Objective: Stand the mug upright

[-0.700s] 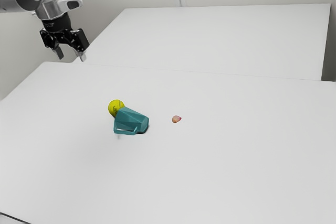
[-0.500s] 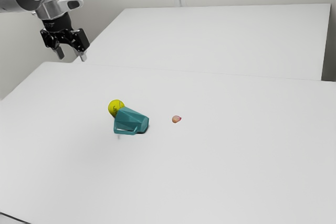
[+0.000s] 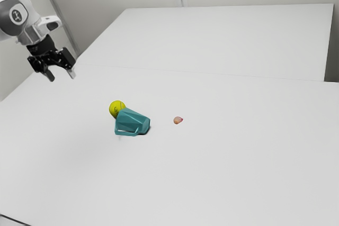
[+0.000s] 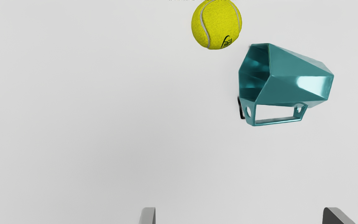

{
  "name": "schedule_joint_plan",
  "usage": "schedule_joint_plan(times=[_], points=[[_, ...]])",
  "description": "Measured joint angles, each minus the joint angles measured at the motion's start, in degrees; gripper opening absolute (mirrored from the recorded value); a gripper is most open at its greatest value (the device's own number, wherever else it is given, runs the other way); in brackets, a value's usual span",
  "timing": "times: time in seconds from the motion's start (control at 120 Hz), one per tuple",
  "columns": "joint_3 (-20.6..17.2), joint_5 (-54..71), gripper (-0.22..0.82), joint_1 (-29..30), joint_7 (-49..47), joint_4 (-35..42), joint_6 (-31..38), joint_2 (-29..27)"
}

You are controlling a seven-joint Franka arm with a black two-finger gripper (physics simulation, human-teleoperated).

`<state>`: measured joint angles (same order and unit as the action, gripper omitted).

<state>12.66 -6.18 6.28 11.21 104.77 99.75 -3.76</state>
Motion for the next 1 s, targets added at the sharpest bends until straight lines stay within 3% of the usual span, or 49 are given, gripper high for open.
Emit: schedule_joint_plan(times=[0.225,0.458,0.65,1.0], points=[[0.96,-15.99,0.58,3.03,8.71,7.34,9.67,1.36],[1.34,-36.29,0.58,6.01,21.31,12.25,13.80,4.94],[1.33,-45.24,0.59,8.88,29.95,14.00,13.82,8.16],[1.32,-47.66,0.59,10.41,34.91,11.88,9.50,14.74]])
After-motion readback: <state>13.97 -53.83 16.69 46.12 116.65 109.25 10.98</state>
